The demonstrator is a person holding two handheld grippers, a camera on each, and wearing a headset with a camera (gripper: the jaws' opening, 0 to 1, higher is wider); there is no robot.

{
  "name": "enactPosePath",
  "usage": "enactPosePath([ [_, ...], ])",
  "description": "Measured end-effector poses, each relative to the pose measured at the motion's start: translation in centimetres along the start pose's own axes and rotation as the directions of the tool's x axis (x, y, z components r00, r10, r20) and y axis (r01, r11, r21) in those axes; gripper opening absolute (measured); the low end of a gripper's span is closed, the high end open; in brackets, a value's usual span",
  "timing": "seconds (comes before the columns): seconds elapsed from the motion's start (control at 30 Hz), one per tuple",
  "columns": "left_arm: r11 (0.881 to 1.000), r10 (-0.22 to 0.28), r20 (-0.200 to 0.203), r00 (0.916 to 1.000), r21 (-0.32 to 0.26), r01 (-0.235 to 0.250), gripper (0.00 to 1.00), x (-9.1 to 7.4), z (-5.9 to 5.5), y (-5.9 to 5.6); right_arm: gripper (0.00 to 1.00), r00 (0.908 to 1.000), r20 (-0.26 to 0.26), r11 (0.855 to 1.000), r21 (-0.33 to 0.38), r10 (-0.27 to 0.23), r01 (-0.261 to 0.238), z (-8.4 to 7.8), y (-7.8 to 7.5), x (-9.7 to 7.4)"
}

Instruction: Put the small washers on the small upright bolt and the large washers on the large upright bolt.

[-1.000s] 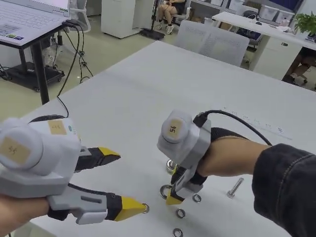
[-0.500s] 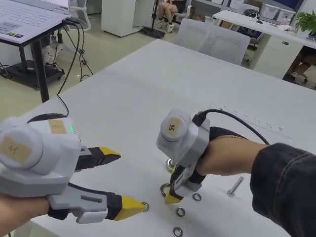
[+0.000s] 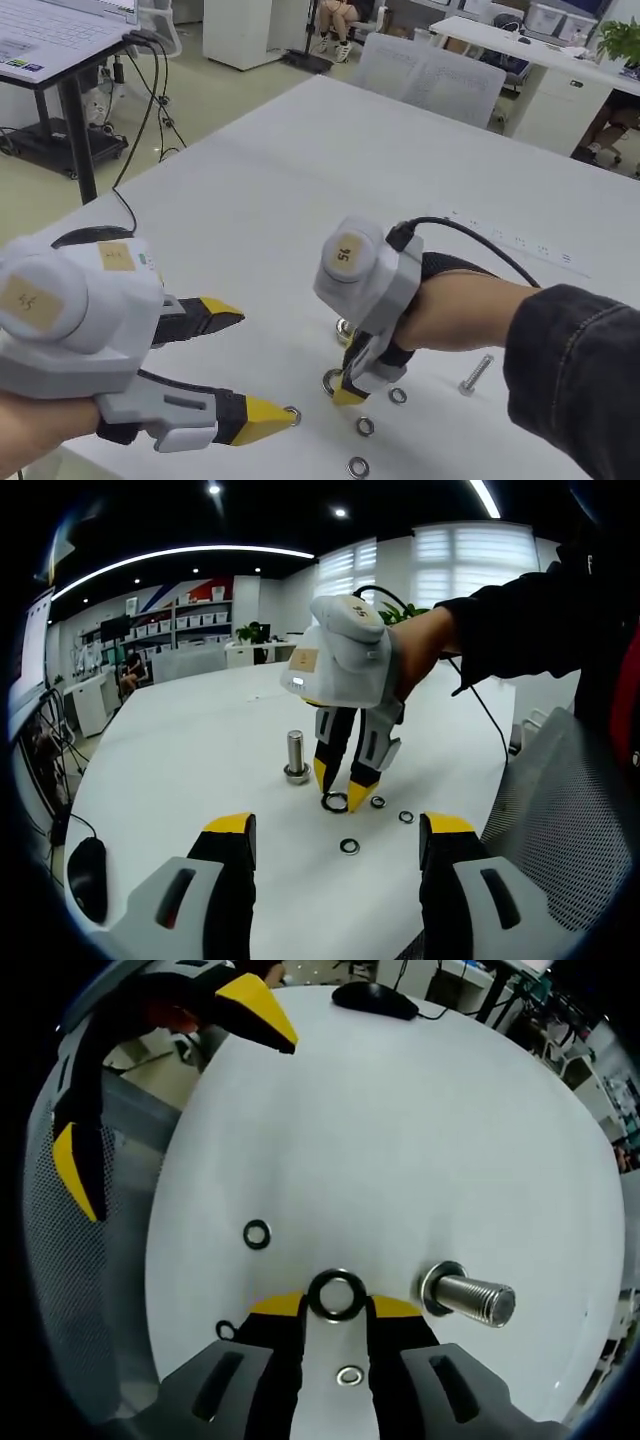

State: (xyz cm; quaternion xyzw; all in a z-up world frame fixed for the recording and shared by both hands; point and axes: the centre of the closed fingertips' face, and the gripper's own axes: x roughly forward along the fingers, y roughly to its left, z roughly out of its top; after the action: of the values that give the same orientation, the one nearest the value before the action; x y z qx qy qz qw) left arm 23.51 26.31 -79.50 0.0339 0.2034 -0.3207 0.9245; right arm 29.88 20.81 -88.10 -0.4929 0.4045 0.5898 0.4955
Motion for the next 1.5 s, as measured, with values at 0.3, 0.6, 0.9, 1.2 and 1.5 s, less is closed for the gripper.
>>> enactPosePath([
  [0.3, 1.000, -0.003, -0.001, 1.0000, -0.002, 0.003, 0.65, 0.26, -0.10, -0.02, 0.24, 1.0000, -0.005, 1.000, 0.004, -0.001, 0.001, -0.07, -0.08, 0.04],
  [0.6, 1.000, -0.009, -0.005, 0.9999, -0.003, 0.009, 0.65, 0.55, -0.14, -0.12, 0.24, 0.9997, -0.020, 1.000, 0.010, -0.010, 0.010, -0.05, -0.05, 0.07],
  [0.9, 1.000, -0.011, -0.006, 0.9999, 0.008, 0.011, 0.65, 0.64, 0.15, -0.16, 0.24, 1.0000, -0.002, 1.000, 0.030, -0.008, 0.008, -0.14, -0.19, 0.05],
  [1.2, 1.000, 0.002, 0.002, 1.0000, 0.012, -0.002, 0.65, 0.08, 0.44, 0.03, 0.23, 1.0000, 0.003, 0.999, 0.031, -0.007, 0.007, 0.00, -0.26, 0.01],
  [1.5, 1.000, 0.005, 0.001, 1.0000, 0.009, -0.005, 0.65, -0.13, 0.38, 0.30, 0.23, 0.9999, -0.012, 1.000, 0.016, -0.007, 0.007, -0.13, 0.21, -0.22],
])
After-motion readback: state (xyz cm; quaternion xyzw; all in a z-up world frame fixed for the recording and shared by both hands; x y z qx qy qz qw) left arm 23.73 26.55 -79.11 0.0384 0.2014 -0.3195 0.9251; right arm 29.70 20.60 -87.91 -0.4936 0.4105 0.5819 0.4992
